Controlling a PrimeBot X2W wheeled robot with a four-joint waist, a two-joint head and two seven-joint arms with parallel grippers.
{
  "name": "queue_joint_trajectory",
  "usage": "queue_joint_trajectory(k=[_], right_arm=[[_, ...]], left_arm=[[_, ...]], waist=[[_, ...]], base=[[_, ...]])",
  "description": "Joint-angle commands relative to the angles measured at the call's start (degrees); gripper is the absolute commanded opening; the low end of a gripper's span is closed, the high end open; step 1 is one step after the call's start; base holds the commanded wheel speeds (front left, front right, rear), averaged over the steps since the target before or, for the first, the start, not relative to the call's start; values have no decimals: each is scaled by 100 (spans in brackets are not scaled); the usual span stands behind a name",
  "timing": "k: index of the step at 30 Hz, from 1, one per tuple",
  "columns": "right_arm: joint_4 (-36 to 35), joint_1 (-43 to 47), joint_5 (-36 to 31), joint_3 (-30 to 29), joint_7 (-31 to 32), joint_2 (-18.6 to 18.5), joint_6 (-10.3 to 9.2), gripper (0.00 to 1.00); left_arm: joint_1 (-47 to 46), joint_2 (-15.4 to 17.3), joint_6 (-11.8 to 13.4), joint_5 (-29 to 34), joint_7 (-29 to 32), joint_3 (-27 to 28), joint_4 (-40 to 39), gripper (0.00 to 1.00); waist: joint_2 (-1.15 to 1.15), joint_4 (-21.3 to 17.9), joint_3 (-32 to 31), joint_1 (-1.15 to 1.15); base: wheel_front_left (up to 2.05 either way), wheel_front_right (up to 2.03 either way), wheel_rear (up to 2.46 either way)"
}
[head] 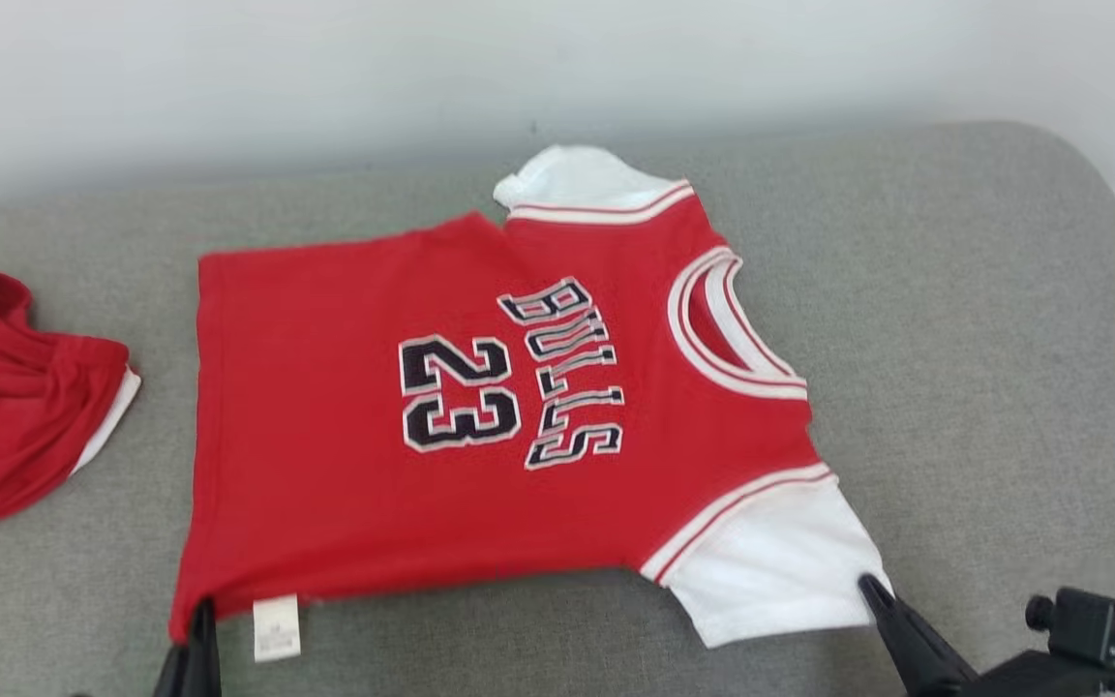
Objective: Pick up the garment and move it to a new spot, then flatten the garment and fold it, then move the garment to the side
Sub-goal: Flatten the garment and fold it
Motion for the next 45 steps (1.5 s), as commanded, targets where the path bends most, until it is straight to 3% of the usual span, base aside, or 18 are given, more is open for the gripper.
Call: queue_joint_trajectory(k=[1,12,27,30,45], right_arm=[[-91,182,-24,-93,110,14,-2,0],[-479,955,-114,-297,1074,188,-2,0],[-399,47,-32,-355,533,414,-2,0],[-157,-350,-136,-290,487,386,-1,0],[2606,-3273,-148,179,-54,491,-1,0]], left_arm=[[194,-62,-78,51,-25,99,75,0],[897,-464,-259,526,-25,323,91,0],[316,-282,-364,919,108,241,301,0],[69,-185,-381,982,192,232,352,0],[-1600,91,-698,1042,423,113,1450,0]], waist=[[1,36,-152,1],[1,99,-371,1],[1,109,-344,1],[1,81,-313,1],[1,35,218,1]], base=[[0,0,0],[0,0,0],[0,0,0],[0,0,0],[0,0,0]])
